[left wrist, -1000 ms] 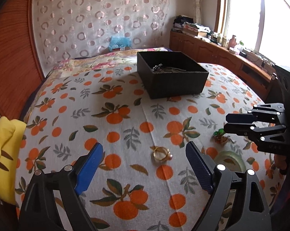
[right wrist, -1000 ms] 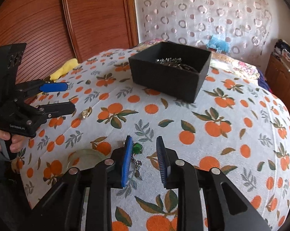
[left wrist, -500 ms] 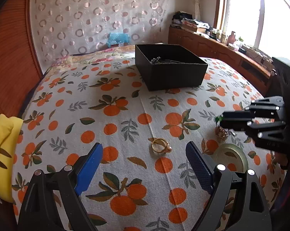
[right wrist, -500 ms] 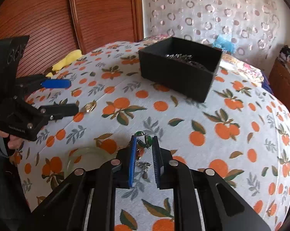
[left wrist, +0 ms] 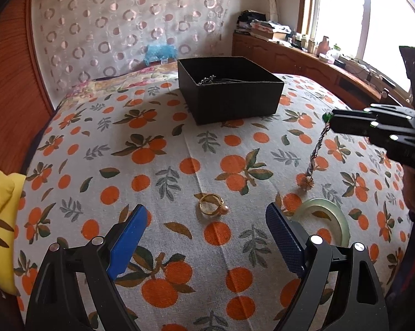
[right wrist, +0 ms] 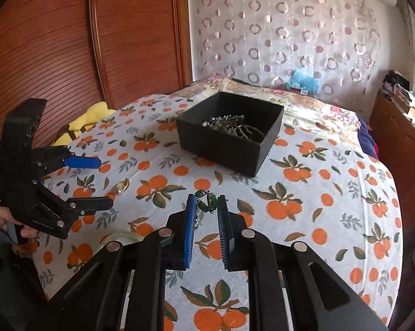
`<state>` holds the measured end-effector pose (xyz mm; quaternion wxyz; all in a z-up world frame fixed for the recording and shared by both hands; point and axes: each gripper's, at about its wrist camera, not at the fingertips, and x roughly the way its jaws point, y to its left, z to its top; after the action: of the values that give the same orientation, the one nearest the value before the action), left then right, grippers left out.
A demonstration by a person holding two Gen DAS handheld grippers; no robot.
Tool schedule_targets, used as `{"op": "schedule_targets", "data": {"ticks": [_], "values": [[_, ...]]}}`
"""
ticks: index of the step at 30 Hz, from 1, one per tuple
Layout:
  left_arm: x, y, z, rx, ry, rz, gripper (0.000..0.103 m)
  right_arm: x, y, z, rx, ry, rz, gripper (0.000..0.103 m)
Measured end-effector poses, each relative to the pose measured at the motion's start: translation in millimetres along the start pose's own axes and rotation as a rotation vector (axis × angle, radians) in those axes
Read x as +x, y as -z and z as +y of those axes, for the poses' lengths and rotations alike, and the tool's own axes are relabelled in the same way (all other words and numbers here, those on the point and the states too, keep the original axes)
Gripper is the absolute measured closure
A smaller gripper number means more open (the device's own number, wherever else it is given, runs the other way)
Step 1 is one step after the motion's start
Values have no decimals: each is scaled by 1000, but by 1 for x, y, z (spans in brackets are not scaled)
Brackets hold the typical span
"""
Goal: Organize jewelry
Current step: 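Move the right gripper to the green-stone pendant chain and close it, then close the left gripper on the gold ring while the right gripper lifts the pendant chain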
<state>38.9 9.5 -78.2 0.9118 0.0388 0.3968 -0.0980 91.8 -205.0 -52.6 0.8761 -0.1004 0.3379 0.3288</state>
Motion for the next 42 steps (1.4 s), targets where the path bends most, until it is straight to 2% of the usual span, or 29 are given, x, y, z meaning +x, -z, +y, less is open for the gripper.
{"op": "schedule_targets", "data": {"ticks": [1,3,5,6,9,11,14,16,18,42], "values": [[1,0,0,0,-3,1,21,-1,-1,0,-1,4,-3,86],[4,-1,2,-5,-4,13,33,-4,-2,0,-3,9,-10,86],[7,-3,2,-2,-3,19,39,-6,-2,0,-4,12,-15,85],[8,-3,2,1,-2,20,47,-7,-3,0,-4,14,-17,86],[11,-5,0,6,10,30,60,-8,-3,-1,-2,16,-19,85],[14,-4,-1,8,16,35,65,-8,-4,-1,-2,17,-18,85],[16,-4,-6,32,6,37,81,-8,-4,-2,-3,18,-18,85],[16,-5,-6,31,16,33,82,-9,-4,-2,-1,16,-20,85],[14,-5,-6,23,15,25,92,-9,-4,-3,-1,19,-20,85],[-15,-16,15,-39,10,-67,94,-15,-20,-3,-14,30,-47,85]]}}
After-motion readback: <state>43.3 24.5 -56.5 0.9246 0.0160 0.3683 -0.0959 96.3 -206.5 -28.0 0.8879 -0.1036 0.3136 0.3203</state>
